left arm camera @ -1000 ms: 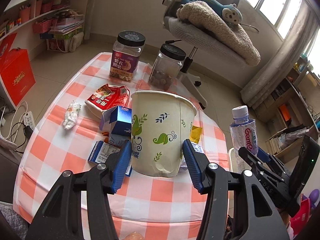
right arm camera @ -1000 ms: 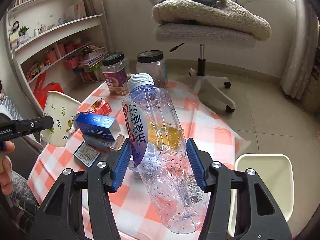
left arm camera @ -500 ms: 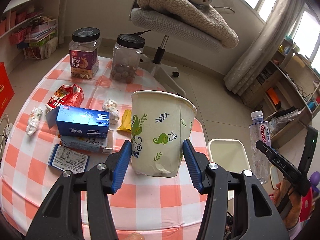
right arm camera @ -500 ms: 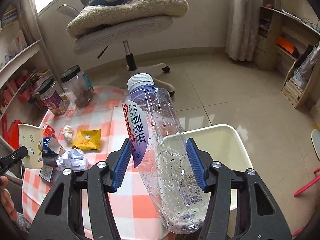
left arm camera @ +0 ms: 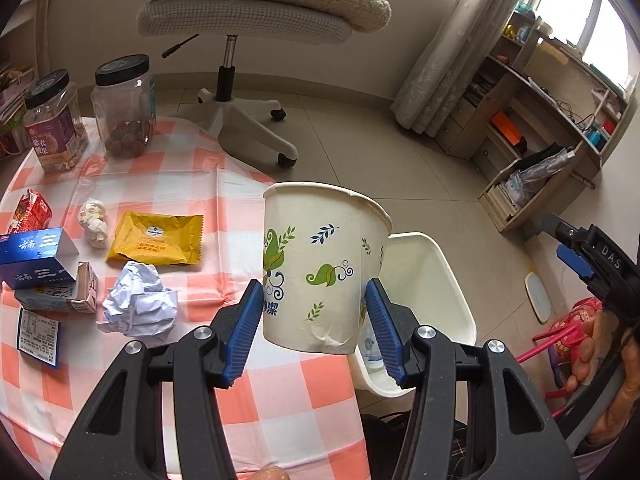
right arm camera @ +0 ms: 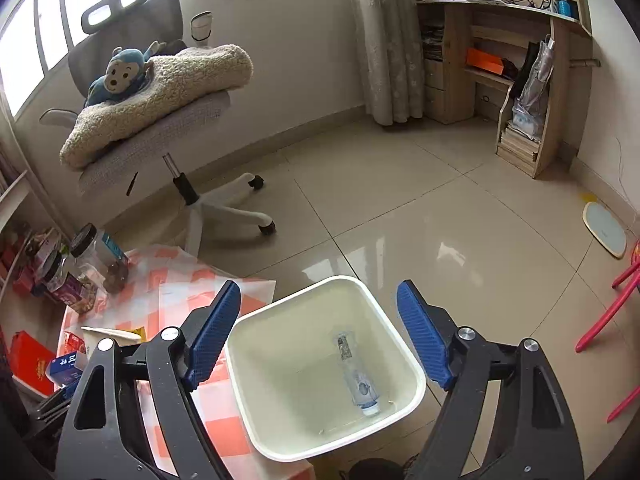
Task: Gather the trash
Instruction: 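Carry the bottle into the white bin and open the right gripper while the left carries the cup, then lower the paper cup into the white bin and open the left gripper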
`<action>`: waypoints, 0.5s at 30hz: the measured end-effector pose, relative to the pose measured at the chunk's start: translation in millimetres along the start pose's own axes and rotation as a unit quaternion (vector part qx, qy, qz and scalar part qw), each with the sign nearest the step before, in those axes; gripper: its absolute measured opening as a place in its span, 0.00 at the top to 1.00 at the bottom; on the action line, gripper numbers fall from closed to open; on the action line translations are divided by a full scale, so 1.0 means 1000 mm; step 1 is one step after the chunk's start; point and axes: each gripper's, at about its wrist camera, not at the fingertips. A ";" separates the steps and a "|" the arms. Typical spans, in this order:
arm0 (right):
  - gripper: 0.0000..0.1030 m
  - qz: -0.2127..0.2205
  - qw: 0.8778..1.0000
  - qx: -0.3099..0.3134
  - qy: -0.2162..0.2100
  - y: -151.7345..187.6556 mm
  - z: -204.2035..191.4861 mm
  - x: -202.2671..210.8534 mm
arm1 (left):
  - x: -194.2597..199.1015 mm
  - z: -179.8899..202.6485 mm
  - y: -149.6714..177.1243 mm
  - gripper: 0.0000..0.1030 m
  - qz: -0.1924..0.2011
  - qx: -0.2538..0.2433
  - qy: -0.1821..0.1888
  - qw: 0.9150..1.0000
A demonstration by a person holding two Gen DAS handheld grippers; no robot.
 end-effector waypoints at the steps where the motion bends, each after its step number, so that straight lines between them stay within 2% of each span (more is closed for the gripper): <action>1: 0.24 0.002 1.000 -0.005 0.001 -0.002 0.006 0.001 | -0.006 0.008 -0.002 0.49 -0.004 -0.003 0.004 1.000; 3: 0.23 0.006 1.000 -0.017 0.000 -0.006 0.017 0.006 | -0.016 0.024 -0.004 0.51 -0.012 -0.011 0.010 1.000; 10: 0.18 0.024 0.999 -0.048 0.002 -0.017 0.041 0.016 | -0.041 0.080 -0.020 0.50 -0.026 -0.041 0.029 0.998; 15: 0.17 0.031 0.998 -0.046 0.004 -0.018 0.042 0.019 | -0.029 0.094 -0.025 0.50 -0.001 -0.061 0.022 0.998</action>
Point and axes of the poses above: each gripper's, at about its wrist camera, not at the fingertips, and x roughly against the way its jaws point, z to its right, y to its underside, and after that the axes turned 6 degrees about -x, right-handed
